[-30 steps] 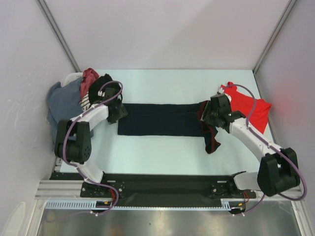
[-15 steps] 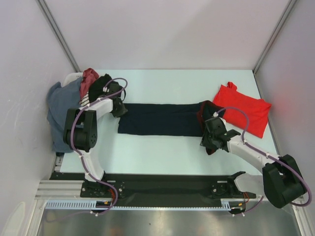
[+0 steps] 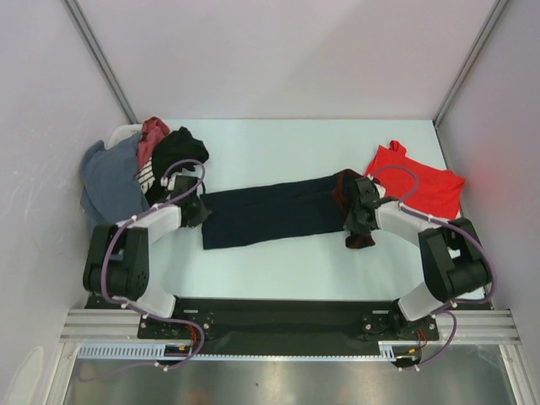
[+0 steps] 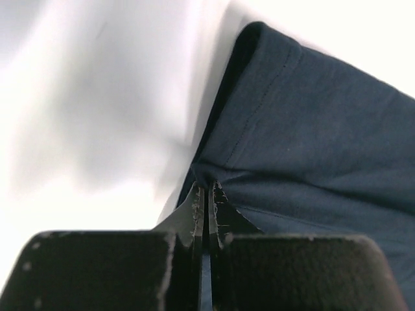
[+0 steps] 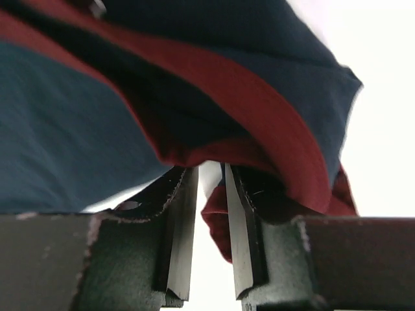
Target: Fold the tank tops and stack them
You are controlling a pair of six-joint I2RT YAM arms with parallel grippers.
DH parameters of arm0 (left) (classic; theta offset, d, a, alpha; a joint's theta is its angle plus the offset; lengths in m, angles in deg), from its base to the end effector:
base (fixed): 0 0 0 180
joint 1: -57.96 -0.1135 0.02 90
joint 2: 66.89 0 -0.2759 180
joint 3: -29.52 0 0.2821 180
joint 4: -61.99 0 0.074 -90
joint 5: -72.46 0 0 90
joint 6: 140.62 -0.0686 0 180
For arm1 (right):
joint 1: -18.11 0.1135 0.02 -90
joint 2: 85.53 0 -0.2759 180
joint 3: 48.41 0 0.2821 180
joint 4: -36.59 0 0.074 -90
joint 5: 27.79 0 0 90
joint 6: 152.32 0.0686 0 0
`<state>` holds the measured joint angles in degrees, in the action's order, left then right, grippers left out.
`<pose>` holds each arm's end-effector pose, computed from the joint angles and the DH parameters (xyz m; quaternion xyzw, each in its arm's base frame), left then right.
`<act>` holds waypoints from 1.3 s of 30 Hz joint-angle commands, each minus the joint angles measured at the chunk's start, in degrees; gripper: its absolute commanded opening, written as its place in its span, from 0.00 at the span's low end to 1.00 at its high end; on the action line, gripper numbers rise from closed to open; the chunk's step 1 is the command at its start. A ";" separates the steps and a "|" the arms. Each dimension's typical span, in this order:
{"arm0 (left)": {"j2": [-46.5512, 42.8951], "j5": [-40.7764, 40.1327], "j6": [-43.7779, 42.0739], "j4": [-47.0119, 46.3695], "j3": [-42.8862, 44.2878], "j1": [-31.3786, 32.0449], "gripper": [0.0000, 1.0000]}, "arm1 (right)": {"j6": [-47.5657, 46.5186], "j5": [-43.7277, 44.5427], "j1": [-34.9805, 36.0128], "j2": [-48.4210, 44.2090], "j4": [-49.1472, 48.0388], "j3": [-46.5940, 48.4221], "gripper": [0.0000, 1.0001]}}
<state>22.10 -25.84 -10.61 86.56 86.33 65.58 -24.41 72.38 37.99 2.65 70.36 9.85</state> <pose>0.3301 -0.0342 0.1205 -0.2864 0.9120 -0.0518 0.2891 0.3036 0.0969 0.1217 0.1719 0.9548 0.0340 0.2402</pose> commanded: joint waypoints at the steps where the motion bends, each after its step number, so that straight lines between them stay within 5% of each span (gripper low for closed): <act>1: -5.22 0.56 5.77 4.92 -5.15 -0.67 0.00 | 0.41 1.52 -0.37 6.64 -4.53 4.29 0.28; 12: -27.19 1.79 10.00 10.82 -15.26 -0.67 0.00 | -0.82 2.74 -0.01 23.69 -1.90 22.74 0.28; 16: -30.54 5.30 10.00 11.17 -16.40 -0.50 0.00 | -1.70 2.75 -1.15 32.56 0.63 38.32 0.31; 18: -31.94 6.80 10.35 10.82 -17.72 0.46 0.00 | -1.61 3.09 -1.94 39.48 3.45 46.53 0.37; 22: -34.23 3.03 14.47 11.70 -19.31 12.11 0.00 | -0.65 -0.13 -5.10 48.47 4.53 65.79 0.51; 28: -30.64 1.70 20.98 10.73 -22.47 22.26 0.00 | -2.84 -8.57 -9.16 57.01 11.37 94.11 0.84; 29: -30.37 1.53 21.42 10.65 -23.43 22.70 0.00 | -4.58 -9.38 -9.07 55.97 10.85 92.64 0.97; 30: -30.37 1.27 22.21 10.73 -23.87 23.40 0.00 | -5.64 -10.51 -9.07 54.48 8.76 89.93 0.98; 39: -32.30 -3.30 21.78 16.68 -22.57 25.78 0.00 | -7.94 -20.63 -8.63 34.79 -1.64 58.28 0.89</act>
<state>-10.23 -26.17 10.90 95.59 62.93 90.32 -30.82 56.88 27.83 43.02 71.19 72.95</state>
